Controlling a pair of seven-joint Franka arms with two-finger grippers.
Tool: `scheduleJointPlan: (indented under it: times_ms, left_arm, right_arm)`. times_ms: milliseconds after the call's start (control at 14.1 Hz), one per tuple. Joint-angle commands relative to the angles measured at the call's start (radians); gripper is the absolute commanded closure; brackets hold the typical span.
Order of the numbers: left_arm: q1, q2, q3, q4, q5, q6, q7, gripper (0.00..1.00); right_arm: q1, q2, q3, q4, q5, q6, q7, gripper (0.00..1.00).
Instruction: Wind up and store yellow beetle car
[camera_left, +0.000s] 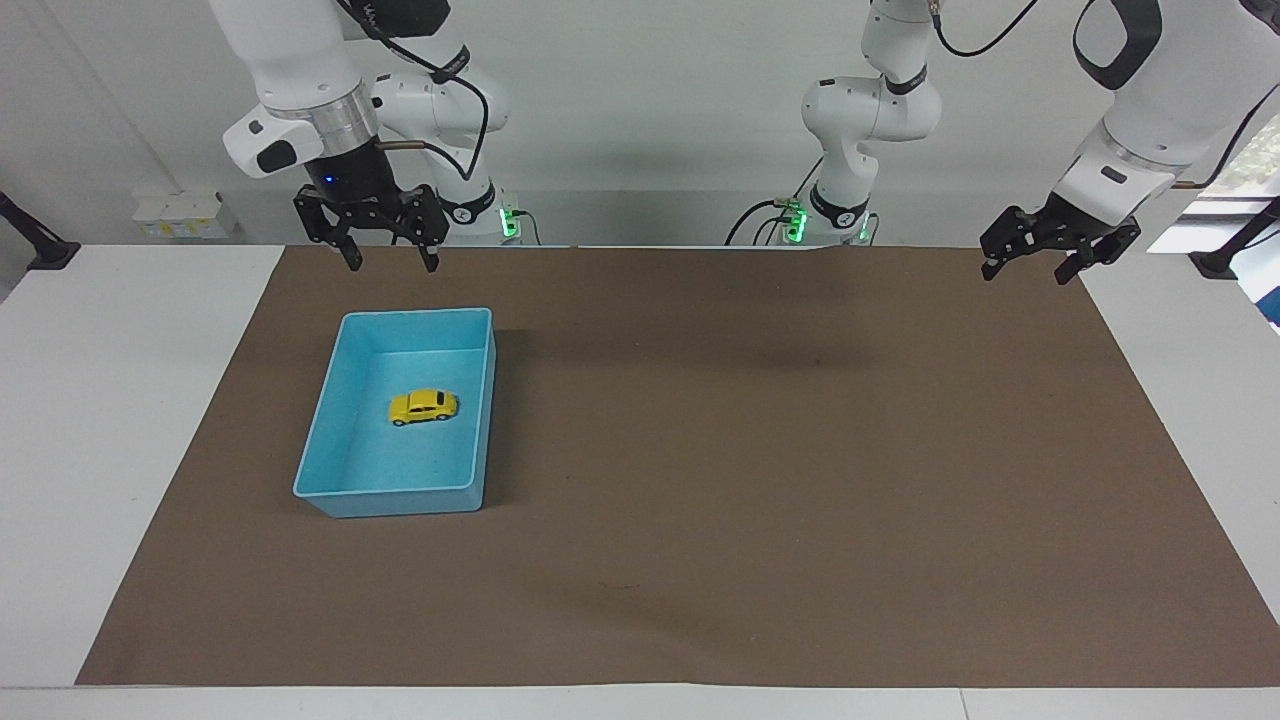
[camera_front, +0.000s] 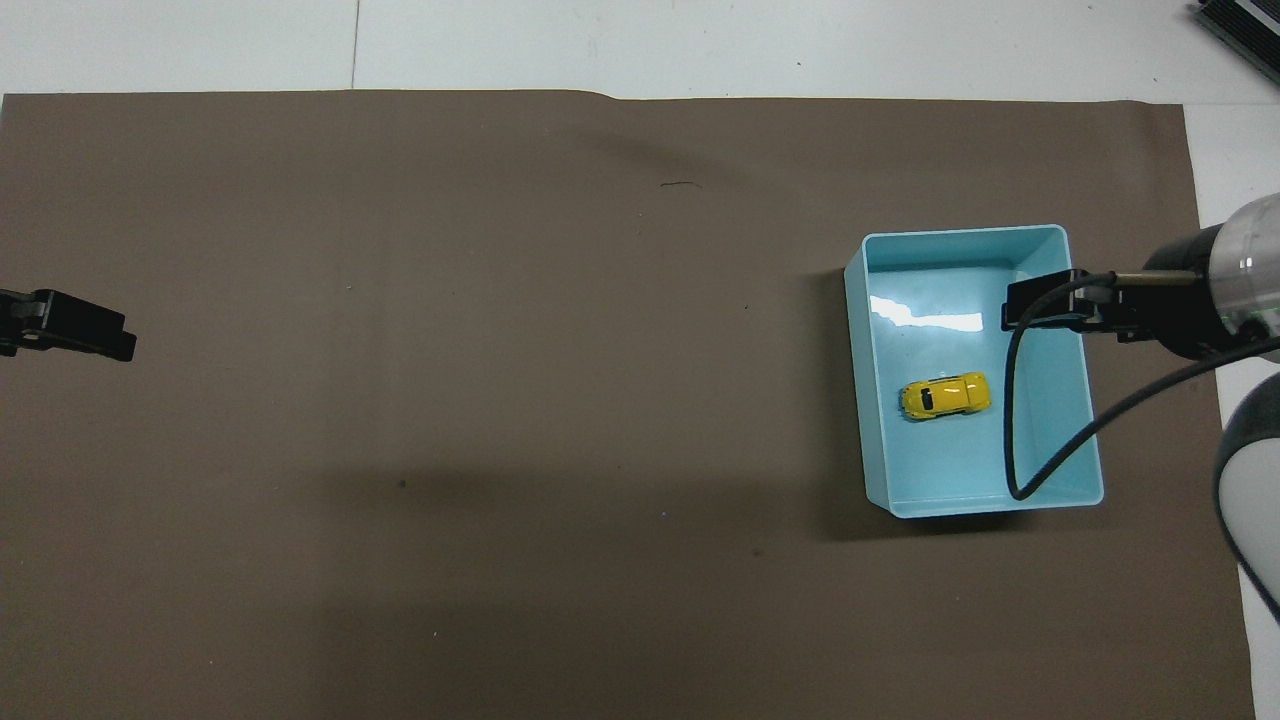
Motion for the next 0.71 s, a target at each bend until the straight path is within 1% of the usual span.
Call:
scheduleJointPlan:
  times_ms: [0, 71, 213, 426, 639]
  left_arm:
    - [0.008, -0.006, -0.007, -0.005, 0.016, 0.000, -0.010, 0.00]
    - [0.008, -0.006, -0.007, -0.005, 0.016, 0.000, -0.009, 0.00]
    - [0.008, -0.006, -0.007, -0.005, 0.016, 0.000, -0.009, 0.00]
    - [0.008, -0.006, -0.007, -0.005, 0.016, 0.000, -0.009, 0.00]
    - [0.008, -0.006, -0.007, -0.005, 0.016, 0.000, -0.009, 0.00]
  right_arm:
    - [-0.008, 0.005, 0.001, 0.035, -0.006, -0.054, 0.020, 0.00]
    - [-0.007, 0.005, 0.001, 0.037, -0.011, -0.057, 0.020, 0.00]
    - [-0.007, 0.005, 0.011, 0.040, -0.080, -0.079, 0.009, 0.00]
    - [-0.007, 0.003, 0.001, 0.040, -0.087, -0.096, 0.005, 0.00]
    - [-0.008, -0.004, -0.004, 0.040, -0.077, -0.105, -0.040, 0.00]
